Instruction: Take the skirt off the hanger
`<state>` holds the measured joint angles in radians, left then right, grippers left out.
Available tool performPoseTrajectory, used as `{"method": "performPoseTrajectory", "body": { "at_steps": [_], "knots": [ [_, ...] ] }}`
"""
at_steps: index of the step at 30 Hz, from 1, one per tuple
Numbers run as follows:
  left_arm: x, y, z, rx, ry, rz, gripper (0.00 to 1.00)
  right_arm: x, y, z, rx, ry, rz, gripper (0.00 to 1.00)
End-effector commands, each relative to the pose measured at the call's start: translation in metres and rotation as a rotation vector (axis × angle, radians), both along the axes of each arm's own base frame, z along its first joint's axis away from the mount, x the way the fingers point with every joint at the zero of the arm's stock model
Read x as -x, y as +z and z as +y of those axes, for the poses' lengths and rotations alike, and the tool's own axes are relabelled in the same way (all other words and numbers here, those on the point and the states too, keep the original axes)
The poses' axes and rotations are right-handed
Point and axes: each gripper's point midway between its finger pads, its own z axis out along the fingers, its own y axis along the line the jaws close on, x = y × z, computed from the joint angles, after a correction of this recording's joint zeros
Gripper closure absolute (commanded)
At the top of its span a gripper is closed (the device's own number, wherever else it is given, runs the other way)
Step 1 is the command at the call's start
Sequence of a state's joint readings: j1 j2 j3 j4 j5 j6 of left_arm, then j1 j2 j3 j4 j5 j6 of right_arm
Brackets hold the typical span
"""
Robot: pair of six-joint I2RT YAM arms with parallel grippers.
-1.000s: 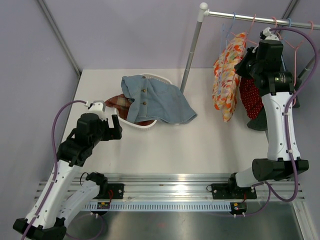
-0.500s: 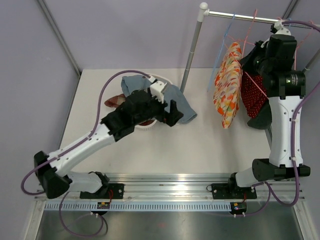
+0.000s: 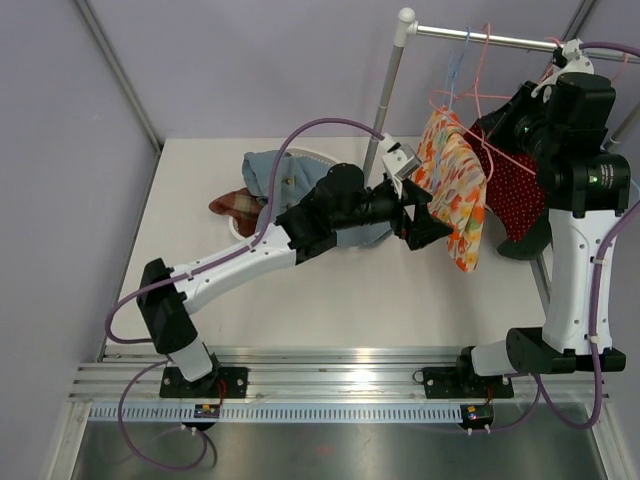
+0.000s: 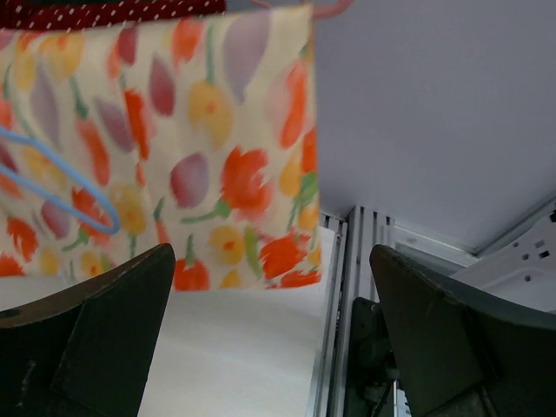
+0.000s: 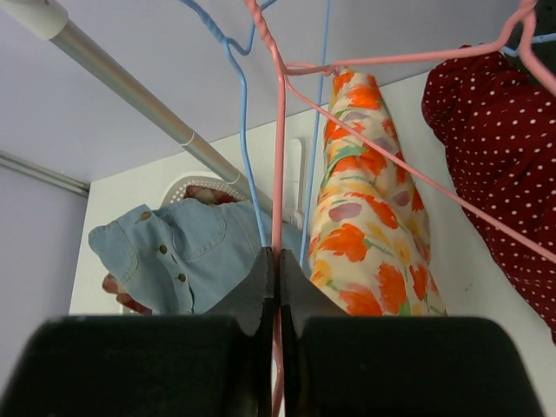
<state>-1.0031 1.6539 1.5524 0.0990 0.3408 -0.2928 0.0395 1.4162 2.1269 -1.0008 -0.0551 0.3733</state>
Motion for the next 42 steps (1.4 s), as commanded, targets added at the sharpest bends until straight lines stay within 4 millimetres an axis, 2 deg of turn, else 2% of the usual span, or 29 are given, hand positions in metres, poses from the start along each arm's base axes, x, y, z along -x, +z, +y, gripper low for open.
{"method": "performPoseTrajectory", "body": {
  "at_steps": [1,3,5,7,12,14,15,20,21,23,25,26,28,29,32,35,36,37,38,39,40,41,42],
  "knots": [
    [0.020,0.060,-0.015,0.151,-0.104,-0.099,0.01,0.009,0.027,0.008,-0.036,0.034,-0.097,1.00],
    [0.025,0.065,-0.022,0.155,-0.114,-0.113,0.01,0.010,0.027,0.010,-0.047,0.039,-0.099,1.00],
    [0.022,0.053,-0.033,0.130,-0.114,-0.098,0.01,0.012,0.029,0.011,-0.052,0.042,-0.102,1.00],
    [0.017,0.054,-0.038,0.133,-0.099,-0.094,0.01,0.014,0.032,0.011,-0.054,0.044,-0.111,1.00],
    [0.002,0.034,-0.052,0.097,-0.053,-0.082,0.01,0.016,0.037,0.012,-0.059,0.048,-0.116,1.00],
    [-0.004,0.031,-0.055,0.091,-0.034,-0.087,0.01,0.019,0.040,0.014,-0.069,0.060,-0.122,1.00],
    [-0.012,0.022,-0.058,0.073,0.000,-0.079,0.01,0.020,0.042,0.015,-0.074,0.063,-0.126,1.00],
    [-0.027,0.012,-0.062,0.067,0.066,-0.079,0.04,0.024,0.045,0.017,-0.075,0.074,-0.133,1.00],
    [-0.029,0.013,-0.062,0.072,0.077,-0.086,0.21,0.025,0.046,0.017,-0.075,0.075,-0.135,1.00],
    [-0.034,0.010,-0.065,0.068,0.088,-0.090,0.38,0.026,0.045,0.017,-0.076,0.076,-0.133,1.00],
    [-0.035,0.016,-0.067,0.077,0.089,-0.098,0.73,0.026,0.044,0.017,-0.075,0.074,-0.133,1.00],
    [-0.036,0.017,-0.069,0.078,0.090,-0.100,0.88,0.026,0.043,0.017,-0.075,0.074,-0.132,1.00],
    [-0.039,0.019,-0.068,0.076,0.105,-0.099,1.00,0.027,0.042,0.016,-0.071,0.071,-0.132,1.00],
    [-0.038,0.023,-0.066,0.082,0.107,-0.107,1.00,0.026,0.040,0.015,-0.066,0.068,-0.127,1.00],
    [-0.044,0.027,-0.059,0.063,0.155,-0.117,1.00,0.025,0.037,0.011,-0.054,0.049,-0.127,1.00],
    [-0.052,0.035,-0.036,0.016,0.241,-0.152,1.00,0.024,0.033,0.007,-0.035,0.030,-0.120,1.00],
    [-0.055,0.049,-0.018,0.017,0.290,-0.168,1.00,0.025,0.031,0.005,-0.029,0.023,-0.116,1.00],
    [-0.057,0.055,-0.007,0.015,0.323,-0.178,1.00,0.022,0.025,0.003,-0.025,0.010,-0.104,1.00],
    [-0.061,0.045,0.002,-0.014,0.350,-0.175,1.00,0.023,0.024,0.002,-0.022,0.002,-0.106,1.00],
    [-0.070,0.051,0.020,-0.013,0.396,-0.176,1.00,0.022,0.021,0.001,-0.021,-0.004,-0.100,1.00],
    [-0.068,0.069,0.042,0.018,0.428,-0.184,1.00,0.018,0.013,-0.002,-0.016,-0.019,-0.086,1.00],
    [-0.070,0.076,0.059,0.027,0.463,-0.190,1.00,0.017,0.011,-0.002,-0.015,-0.022,-0.086,1.00],
    [-0.080,0.060,0.078,-0.013,0.523,-0.181,1.00,0.016,0.007,-0.004,-0.016,-0.028,-0.079,1.00]
  ]
}}
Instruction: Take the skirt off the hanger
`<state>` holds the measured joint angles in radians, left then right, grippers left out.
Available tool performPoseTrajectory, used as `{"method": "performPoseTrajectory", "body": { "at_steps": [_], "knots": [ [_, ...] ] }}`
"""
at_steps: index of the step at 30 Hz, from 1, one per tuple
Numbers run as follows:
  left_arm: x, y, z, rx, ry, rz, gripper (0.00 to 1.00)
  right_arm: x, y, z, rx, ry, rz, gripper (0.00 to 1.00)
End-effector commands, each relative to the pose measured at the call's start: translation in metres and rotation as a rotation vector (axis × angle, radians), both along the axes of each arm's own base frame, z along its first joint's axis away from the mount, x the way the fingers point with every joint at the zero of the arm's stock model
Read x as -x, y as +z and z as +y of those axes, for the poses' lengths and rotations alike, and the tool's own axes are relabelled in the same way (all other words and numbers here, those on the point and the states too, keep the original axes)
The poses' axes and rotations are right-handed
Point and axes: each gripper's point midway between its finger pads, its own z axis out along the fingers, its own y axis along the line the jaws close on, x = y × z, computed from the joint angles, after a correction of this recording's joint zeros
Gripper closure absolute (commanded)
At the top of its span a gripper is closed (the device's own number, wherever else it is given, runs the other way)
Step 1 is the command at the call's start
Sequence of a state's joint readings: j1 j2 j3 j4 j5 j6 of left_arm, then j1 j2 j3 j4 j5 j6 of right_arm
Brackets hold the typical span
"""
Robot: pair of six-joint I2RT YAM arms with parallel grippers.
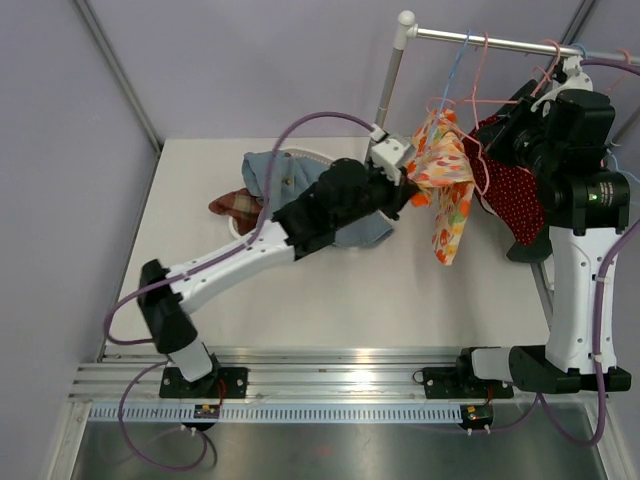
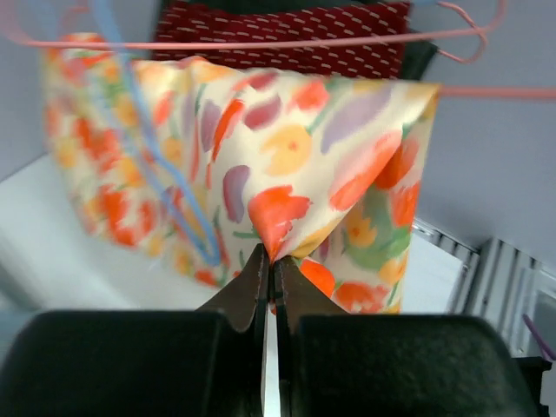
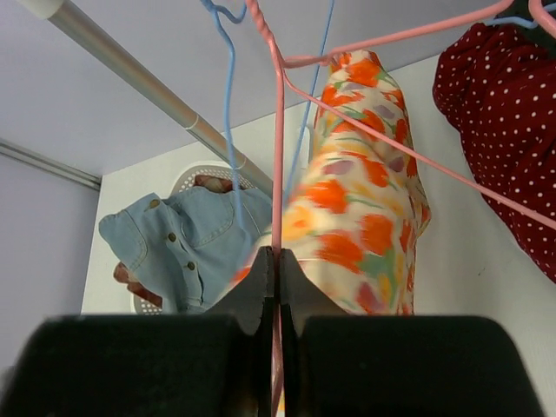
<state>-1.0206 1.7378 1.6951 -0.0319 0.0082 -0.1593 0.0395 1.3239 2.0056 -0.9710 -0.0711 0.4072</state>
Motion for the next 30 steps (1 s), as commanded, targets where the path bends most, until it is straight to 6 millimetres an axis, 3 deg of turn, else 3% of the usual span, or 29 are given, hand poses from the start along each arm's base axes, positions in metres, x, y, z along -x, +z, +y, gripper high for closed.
{"method": "performPoseTrajectory", "body": {
  "at_steps": [1,2,3,4,5,7,8,10,11,16,17,19,20,21,22,24,25,27,28,30],
  "knots": [
    [-0.013,0.089,0.102,0.133,0.241,-0.138,1.00,-0.005,0.010,-0.008,0.023,-0.038,-0.070,1.00],
    [-0.020,0.083,0.123,0.104,0.294,-0.135,1.00,-0.007,0.008,-0.007,0.020,-0.039,-0.068,1.00],
    [-0.026,0.065,0.141,0.064,0.351,-0.118,1.00,-0.009,0.007,-0.008,0.020,-0.045,-0.065,1.00],
    [-0.019,0.082,0.168,0.100,0.385,-0.137,1.00,-0.010,0.006,-0.010,0.022,-0.052,-0.065,1.00],
    [-0.031,0.076,0.192,0.089,0.434,-0.118,1.00,-0.013,0.003,-0.010,0.024,-0.055,-0.059,1.00],
    [-0.035,0.069,0.222,0.087,0.461,-0.093,1.00,-0.015,0.004,-0.013,0.029,-0.065,-0.062,1.00],
    [-0.041,0.070,0.251,0.086,0.516,-0.080,1.00,-0.017,0.003,-0.014,0.029,-0.066,-0.059,1.00],
    [-0.045,0.069,0.271,0.072,0.538,-0.066,1.00,-0.019,0.005,-0.015,0.029,-0.069,-0.062,1.00],
    [-0.051,0.066,0.291,0.052,0.583,-0.053,1.00,-0.022,0.003,-0.014,0.028,-0.070,-0.055,1.00],
    [-0.065,0.066,0.332,0.022,0.664,-0.024,1.00,-0.026,-0.002,-0.015,0.026,-0.072,-0.042,1.00],
    [-0.072,0.066,0.349,0.015,0.706,-0.016,1.00,-0.027,-0.004,-0.015,0.027,-0.071,-0.036,1.00],
    [-0.085,0.057,0.357,0.003,0.700,0.029,1.00,-0.027,-0.008,-0.015,0.031,-0.072,-0.027,1.00],
    [-0.095,0.056,0.373,0.003,0.735,0.045,1.00,-0.028,-0.010,-0.015,0.030,-0.072,-0.024,1.00],
    [-0.100,0.054,0.372,0.009,0.702,0.059,1.00,-0.028,-0.010,-0.015,0.030,-0.072,-0.024,1.00],
    [-0.117,0.040,0.372,-0.001,0.702,0.104,1.00,-0.028,-0.013,-0.015,0.032,-0.072,-0.016,1.00],
    [-0.132,0.048,0.378,0.010,0.702,0.098,1.00,-0.030,-0.017,-0.016,0.033,-0.073,-0.007,1.00],
    [-0.151,0.031,0.377,-0.010,0.710,0.142,1.00,-0.031,-0.019,-0.015,0.031,-0.072,-0.003,1.00],
    [-0.171,0.043,0.382,0.007,0.724,0.130,1.00,-0.031,-0.020,-0.016,0.029,-0.074,-0.001,1.00],
    [-0.192,0.028,0.380,-0.002,0.720,0.171,1.00,-0.032,-0.022,-0.015,0.029,-0.073,0.005,1.00],
    [-0.213,0.015,0.381,-0.024,0.715,0.232,1.00,-0.033,-0.023,-0.020,0.036,-0.097,0.007,1.00]
  ]
}}
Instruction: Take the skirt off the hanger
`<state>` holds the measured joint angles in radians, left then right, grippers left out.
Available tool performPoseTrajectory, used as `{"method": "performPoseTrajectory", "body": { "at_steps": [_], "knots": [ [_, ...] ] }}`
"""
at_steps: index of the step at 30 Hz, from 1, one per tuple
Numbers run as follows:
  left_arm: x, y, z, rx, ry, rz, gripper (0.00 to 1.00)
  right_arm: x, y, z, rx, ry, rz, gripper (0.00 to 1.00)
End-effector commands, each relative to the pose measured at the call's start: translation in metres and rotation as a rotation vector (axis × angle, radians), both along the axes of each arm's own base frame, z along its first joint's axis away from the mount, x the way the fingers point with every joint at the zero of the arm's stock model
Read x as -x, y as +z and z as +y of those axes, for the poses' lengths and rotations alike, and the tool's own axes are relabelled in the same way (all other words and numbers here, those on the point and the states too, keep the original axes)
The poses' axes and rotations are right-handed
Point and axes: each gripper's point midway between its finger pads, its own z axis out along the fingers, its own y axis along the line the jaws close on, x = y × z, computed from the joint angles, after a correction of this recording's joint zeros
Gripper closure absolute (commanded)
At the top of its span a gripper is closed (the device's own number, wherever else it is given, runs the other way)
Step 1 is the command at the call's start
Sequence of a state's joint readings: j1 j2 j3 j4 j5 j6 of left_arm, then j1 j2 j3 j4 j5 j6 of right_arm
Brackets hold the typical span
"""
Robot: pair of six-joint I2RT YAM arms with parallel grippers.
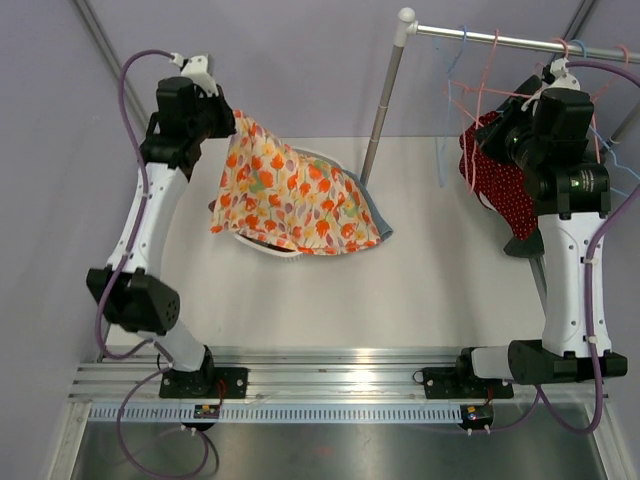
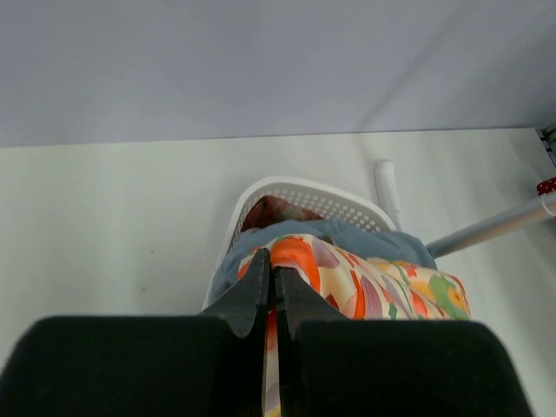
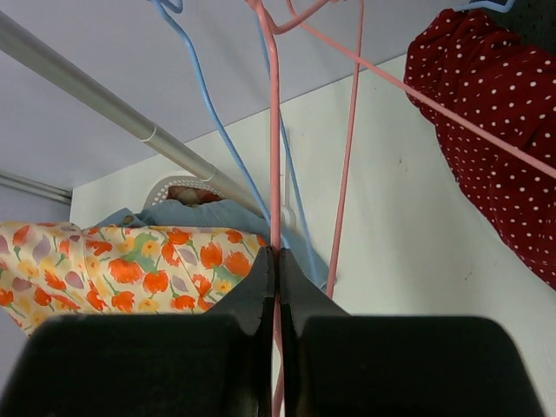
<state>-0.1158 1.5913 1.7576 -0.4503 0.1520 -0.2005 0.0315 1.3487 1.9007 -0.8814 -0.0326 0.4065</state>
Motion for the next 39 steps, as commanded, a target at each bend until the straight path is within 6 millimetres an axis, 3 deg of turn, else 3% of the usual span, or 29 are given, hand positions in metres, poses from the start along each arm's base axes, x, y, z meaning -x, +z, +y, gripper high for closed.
{"method": "performPoseTrajectory", "body": {
  "at_steps": [1,2,4,5,9,10,11,12,13,14,15,16,18,20,21,22,23,25,27,29,30,31,32,34,35,36,37,38,39],
  "knots": [
    [-0.029,0.046,-0.008,0.048,-0.050,-0.069,1.00,-0.005,0.005,-0.013,0.030,-0.059,-0.031,1.00],
    [-0.051,0.011,-0.008,0.041,-0.043,0.023,1.00,-0.007,0.003,-0.013,0.033,-0.061,-0.025,1.00],
    [-0.068,0.037,-0.004,0.033,-0.011,-0.031,1.00,-0.009,0.001,-0.016,0.038,-0.076,-0.018,1.00],
    [-0.081,0.014,0.000,0.023,0.011,0.028,1.00,-0.010,0.000,-0.017,0.042,-0.082,-0.011,1.00],
    [-0.092,-0.022,0.005,0.003,0.040,0.106,1.00,-0.013,-0.007,-0.019,0.052,-0.087,-0.005,1.00],
    [-0.093,-0.037,0.007,-0.001,0.053,0.134,0.98,-0.013,-0.007,-0.019,0.053,-0.090,-0.007,1.00],
    [-0.090,-0.068,0.010,-0.014,0.073,0.203,0.93,-0.014,-0.008,-0.019,0.053,-0.090,-0.004,1.00],
    [-0.087,-0.082,0.010,-0.015,0.076,0.238,0.82,-0.015,-0.010,-0.019,0.053,-0.088,-0.002,1.00],
    [-0.083,-0.088,0.012,-0.020,0.083,0.253,0.62,-0.016,-0.012,-0.019,0.055,-0.088,0.004,0.99],
    [-0.076,-0.111,0.014,-0.029,0.091,0.308,0.10,-0.016,-0.012,-0.019,0.057,-0.085,0.005,0.95],
    [-0.073,-0.114,0.015,-0.031,0.093,0.318,0.01,-0.015,-0.013,-0.019,0.060,-0.083,0.011,0.88],
    [-0.066,-0.112,0.016,-0.034,0.100,0.325,0.01,-0.015,-0.012,-0.020,0.070,-0.084,0.011,0.63],
    [-0.056,-0.110,0.021,-0.038,0.129,0.341,0.01,-0.014,-0.012,-0.022,0.076,-0.093,0.013,0.30],
    [-0.039,-0.079,0.020,-0.019,0.127,0.284,0.01,-0.009,-0.006,-0.024,0.081,-0.104,0.002,0.01],
    [-0.029,-0.081,0.020,-0.017,0.124,0.294,0.01,-0.006,-0.002,-0.026,0.084,-0.112,-0.005,0.01],
    [-0.022,-0.071,0.020,-0.012,0.121,0.272,0.01,-0.002,0.003,-0.027,0.086,-0.116,-0.016,0.01],
    [-0.005,-0.043,0.021,-0.004,0.117,0.217,0.01,0.001,0.008,-0.027,0.087,-0.119,-0.025,0.01],
    [0.019,-0.038,0.023,-0.005,0.114,0.230,0.01,0.015,0.023,-0.027,0.083,-0.119,-0.054,0.01],
    [0.053,-0.014,0.021,0.009,0.084,0.194,0.01,0.031,0.041,-0.027,0.076,-0.115,-0.091,0.01],
    [0.082,-0.031,0.014,-0.005,0.037,0.243,0.01,0.053,0.060,-0.033,0.092,-0.139,-0.139,0.01],
    [0.109,-0.013,0.013,-0.010,0.025,0.186,0.01,0.065,0.069,-0.044,0.116,-0.198,-0.156,0.01],
    [0.124,-0.044,0.009,-0.036,0.007,0.245,0.01,0.081,0.078,-0.053,0.148,-0.234,-0.181,0.00],
    [0.138,-0.046,0.011,-0.043,0.008,0.235,0.01,0.089,0.082,-0.062,0.170,-0.276,-0.194,0.01],
    [0.175,-0.047,0.010,-0.042,-0.011,0.194,0.01,0.106,0.084,-0.085,0.235,-0.394,-0.201,0.01],
    [0.188,-0.080,0.012,-0.052,-0.014,0.254,0.01,0.108,0.082,-0.091,0.255,-0.420,-0.192,0.01],
    [0.207,-0.075,0.015,-0.042,-0.011,0.209,0.01,0.109,0.074,-0.101,0.283,-0.471,-0.164,0.00],
    [0.215,-0.083,0.016,-0.037,-0.007,0.212,0.01,0.106,0.068,-0.106,0.296,-0.498,-0.137,0.01],
    [0.223,-0.110,0.018,-0.041,0.000,0.258,0.01,0.106,0.064,-0.110,0.305,-0.522,-0.120,0.00],
    [0.233,-0.107,0.018,-0.017,-0.005,0.224,0.01,0.104,0.057,-0.115,0.313,-0.558,-0.097,0.00]
  ]
}}
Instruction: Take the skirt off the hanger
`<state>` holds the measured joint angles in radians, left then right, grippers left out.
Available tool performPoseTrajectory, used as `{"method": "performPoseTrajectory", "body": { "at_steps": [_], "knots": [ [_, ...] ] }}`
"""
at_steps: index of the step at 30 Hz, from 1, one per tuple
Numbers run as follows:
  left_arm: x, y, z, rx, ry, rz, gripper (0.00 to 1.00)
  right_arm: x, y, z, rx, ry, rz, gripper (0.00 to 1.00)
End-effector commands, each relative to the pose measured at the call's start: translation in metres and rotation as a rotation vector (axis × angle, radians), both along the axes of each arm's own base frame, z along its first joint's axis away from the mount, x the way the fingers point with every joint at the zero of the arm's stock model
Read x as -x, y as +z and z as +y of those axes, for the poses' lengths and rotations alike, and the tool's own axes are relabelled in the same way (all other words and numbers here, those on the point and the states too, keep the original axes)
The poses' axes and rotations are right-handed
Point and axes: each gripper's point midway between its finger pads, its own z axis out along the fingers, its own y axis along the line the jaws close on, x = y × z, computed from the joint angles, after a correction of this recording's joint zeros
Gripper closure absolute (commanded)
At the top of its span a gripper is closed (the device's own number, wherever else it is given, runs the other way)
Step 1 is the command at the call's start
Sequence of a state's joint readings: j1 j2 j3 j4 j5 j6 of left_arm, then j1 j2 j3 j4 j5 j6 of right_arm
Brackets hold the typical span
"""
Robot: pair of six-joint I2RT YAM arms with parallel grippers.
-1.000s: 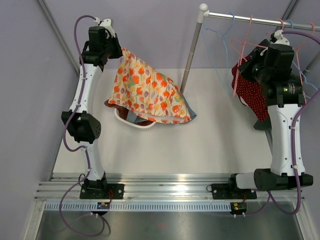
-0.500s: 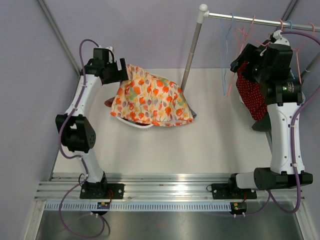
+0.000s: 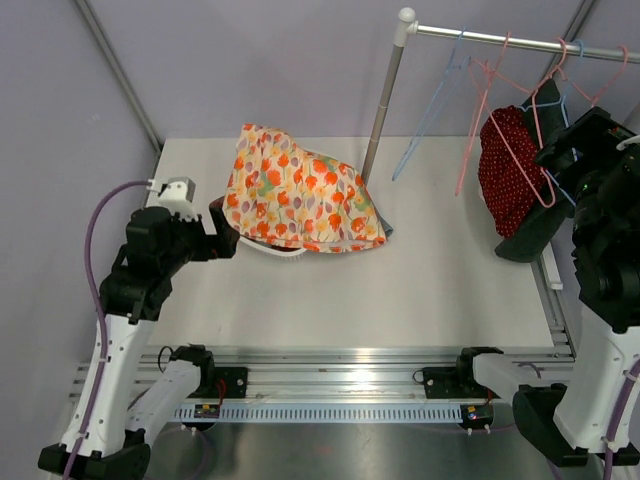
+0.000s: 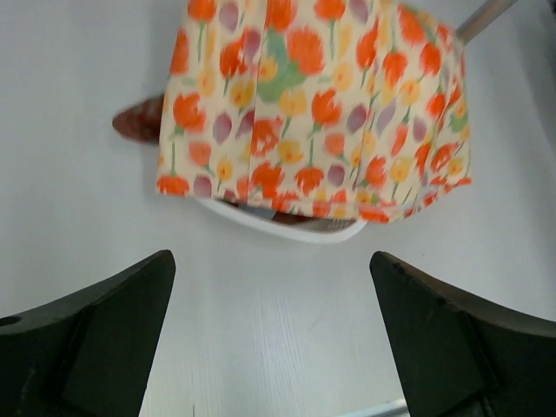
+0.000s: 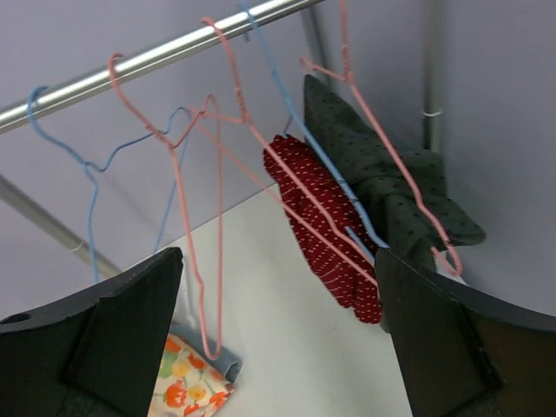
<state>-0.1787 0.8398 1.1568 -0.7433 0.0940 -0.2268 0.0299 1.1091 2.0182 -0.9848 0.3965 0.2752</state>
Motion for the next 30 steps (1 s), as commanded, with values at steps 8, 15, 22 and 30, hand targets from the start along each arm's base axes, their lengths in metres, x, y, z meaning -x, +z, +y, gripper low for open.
{"method": "performPoseTrajectory", "body": {
  "at_steps": [8,15,22,30],
  "knots": [
    [0.035,-0.069,-0.001,0.007,0.005,0.069,0.01,-0.055,-0.025,-0.053,0.038,-0.240,0.128,0.05],
    [0.044,-0.067,-0.016,-0.002,-0.055,0.052,0.01,-0.081,-0.020,-0.070,0.047,-0.285,0.147,0.20],
    [0.049,-0.062,-0.019,-0.005,-0.070,0.020,0.01,-0.091,-0.049,-0.071,0.038,-0.271,0.208,0.32],
    [0.050,-0.062,-0.019,-0.006,-0.071,0.018,0.01,-0.109,-0.088,-0.068,-0.013,-0.220,0.275,0.36]
  ]
}}
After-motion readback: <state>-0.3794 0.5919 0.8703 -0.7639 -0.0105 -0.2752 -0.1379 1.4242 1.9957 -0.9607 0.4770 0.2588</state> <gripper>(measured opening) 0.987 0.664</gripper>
